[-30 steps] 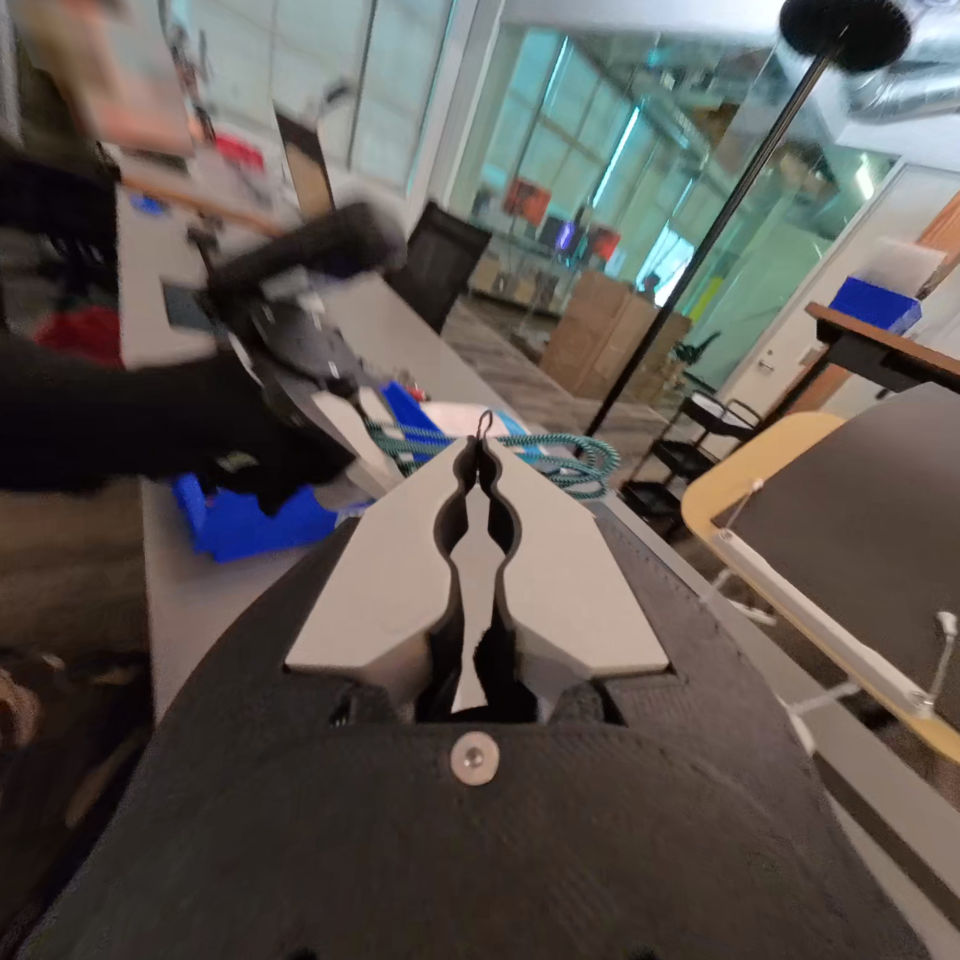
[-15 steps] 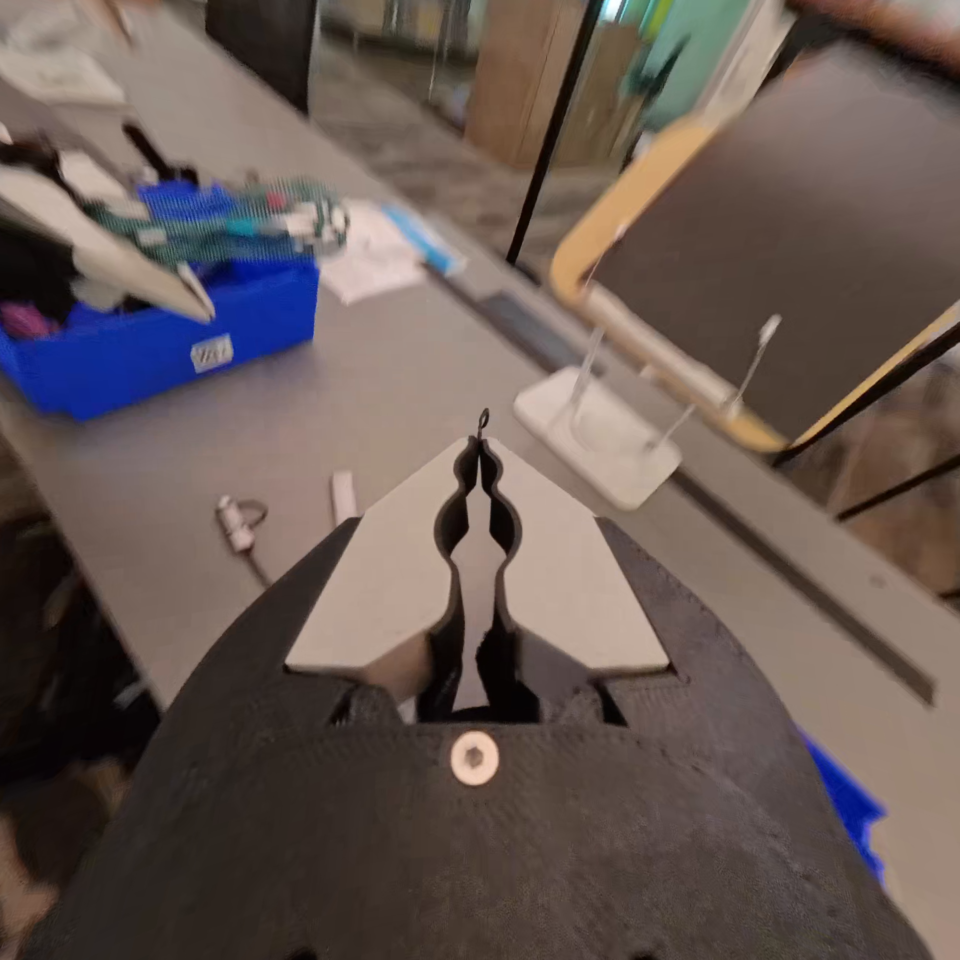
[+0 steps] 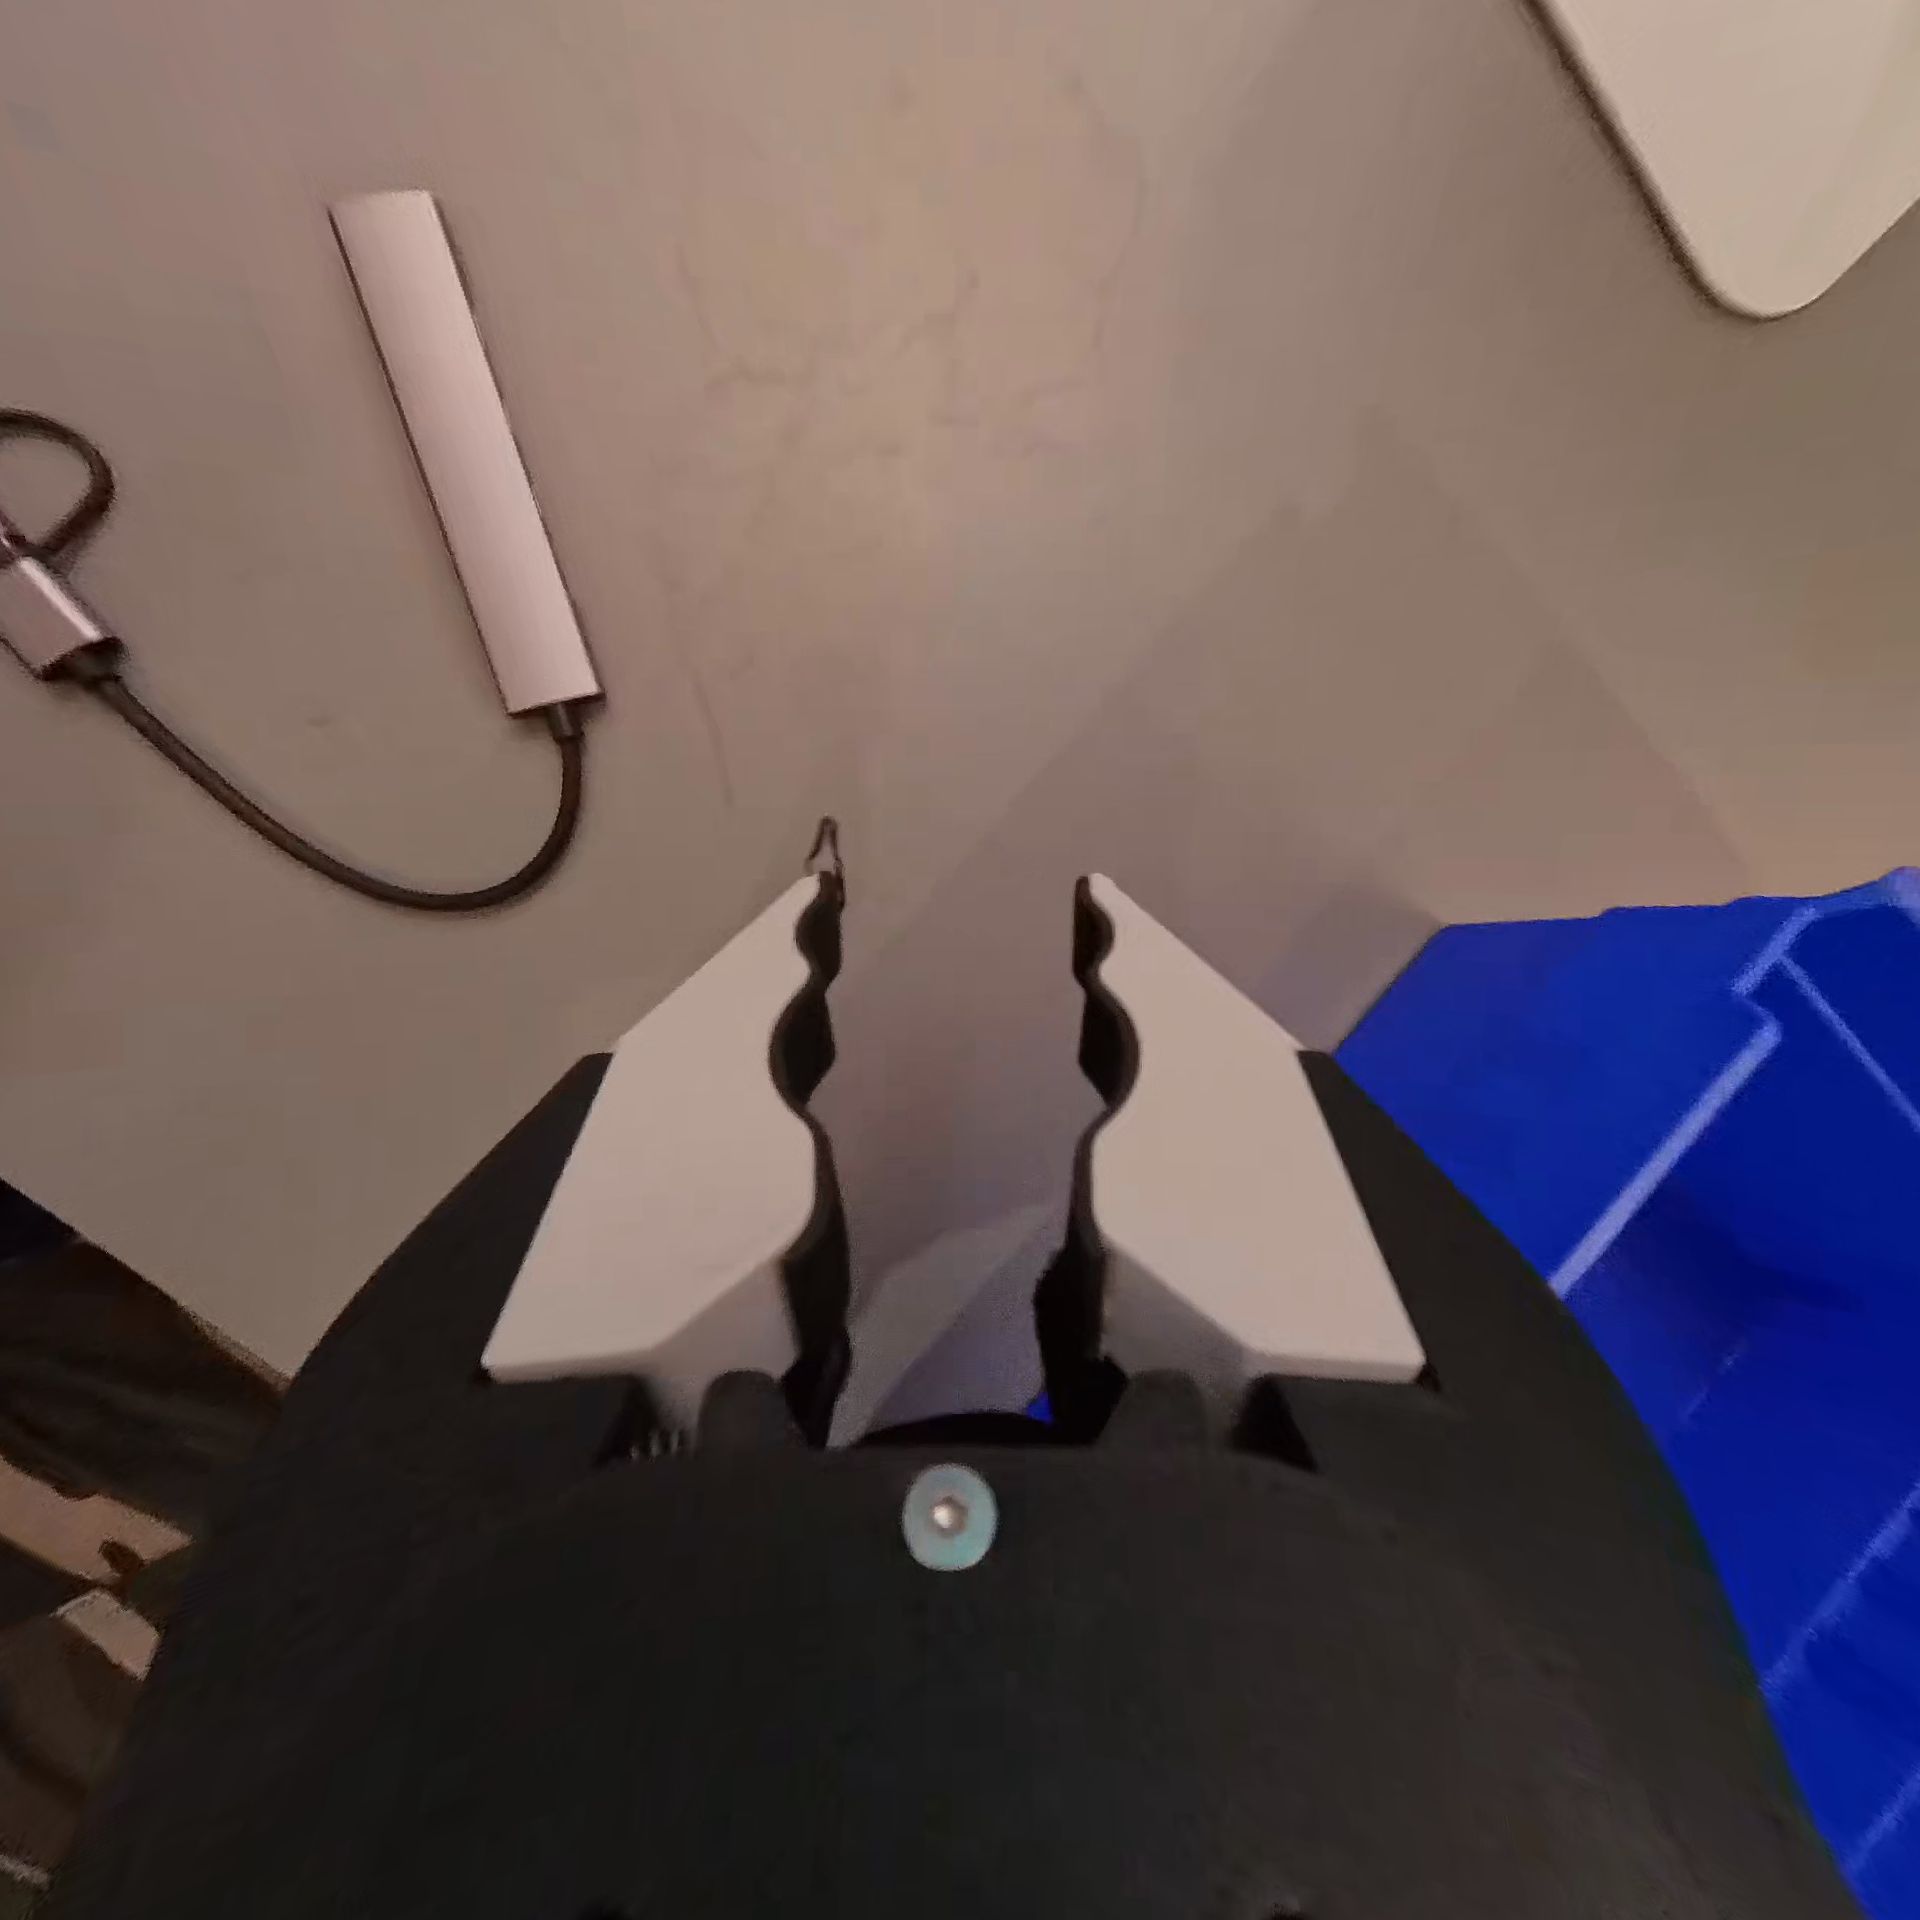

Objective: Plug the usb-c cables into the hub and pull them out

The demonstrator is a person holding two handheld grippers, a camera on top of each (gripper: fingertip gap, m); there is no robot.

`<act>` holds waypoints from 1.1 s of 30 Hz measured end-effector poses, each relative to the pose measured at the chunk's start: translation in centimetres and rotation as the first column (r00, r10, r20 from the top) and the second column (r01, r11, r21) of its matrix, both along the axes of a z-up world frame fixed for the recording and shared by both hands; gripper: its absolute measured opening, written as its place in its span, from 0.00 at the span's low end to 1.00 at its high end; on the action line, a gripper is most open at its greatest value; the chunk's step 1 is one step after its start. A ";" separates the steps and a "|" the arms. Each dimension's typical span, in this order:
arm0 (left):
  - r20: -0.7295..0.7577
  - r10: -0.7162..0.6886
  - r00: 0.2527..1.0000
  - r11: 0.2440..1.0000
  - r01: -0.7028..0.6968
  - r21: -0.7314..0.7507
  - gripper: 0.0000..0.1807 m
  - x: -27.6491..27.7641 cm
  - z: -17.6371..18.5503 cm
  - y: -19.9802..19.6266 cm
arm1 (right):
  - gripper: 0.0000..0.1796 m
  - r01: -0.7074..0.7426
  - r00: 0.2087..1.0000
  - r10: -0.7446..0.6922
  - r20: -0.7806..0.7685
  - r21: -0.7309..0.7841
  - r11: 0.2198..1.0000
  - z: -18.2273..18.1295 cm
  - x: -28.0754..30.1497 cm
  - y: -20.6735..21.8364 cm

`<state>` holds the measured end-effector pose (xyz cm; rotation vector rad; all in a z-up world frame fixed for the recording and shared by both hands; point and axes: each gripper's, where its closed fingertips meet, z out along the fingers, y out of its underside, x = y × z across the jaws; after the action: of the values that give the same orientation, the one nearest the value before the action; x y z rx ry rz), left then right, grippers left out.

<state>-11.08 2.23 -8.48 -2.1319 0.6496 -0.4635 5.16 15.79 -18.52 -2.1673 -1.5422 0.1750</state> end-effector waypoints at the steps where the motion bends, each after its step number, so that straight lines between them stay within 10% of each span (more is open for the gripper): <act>1: 0.007 -0.006 1.000 1.000 0.006 -0.005 0.00 0.2 -0.1 0.0 | 0.27 -0.001 1.000 0.001 -0.031 0.009 1.000 0.7 -0.3 0.0; 5: 0.111 -0.049 0.993 0.999 0.050 -0.011 0.00 1.6 0.2 -0.3 | 0.23 -0.084 0.920 0.080 -0.383 0.005 0.996 7.6 -4.1 -2.0; 10: 0.360 -0.127 0.924 0.990 0.138 -0.005 0.00 4.1 1.8 -1.0 | 0.29 -0.430 0.570 0.112 -0.814 -0.179 0.885 15.5 -9.6 -10.1; 20: 0.419 -0.220 0.881 0.971 0.238 0.009 0.00 7.0 1.8 -2.2 | 0.38 -0.516 0.435 0.051 -0.899 -0.202 0.832 16.7 -12.7 -12.7; 25: 0.540 -0.293 0.789 0.937 0.349 -0.001 0.00 8.9 2.4 -3.6 | 0.07 -0.610 0.349 0.037 -0.936 -0.197 0.767 17.7 -12.8 -14.5; 33: 0.309 -0.086 0.947 0.991 0.049 0.124 0.45 3.9 3.1 0.3 | 0.04 -0.460 0.235 -0.056 -0.970 -0.162 0.873 20.4 -11.2 -10.8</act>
<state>-7.16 2.55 -5.39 -1.8773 0.5532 -0.7671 -6.03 4.98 1.86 -1.3903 -0.9748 1.7612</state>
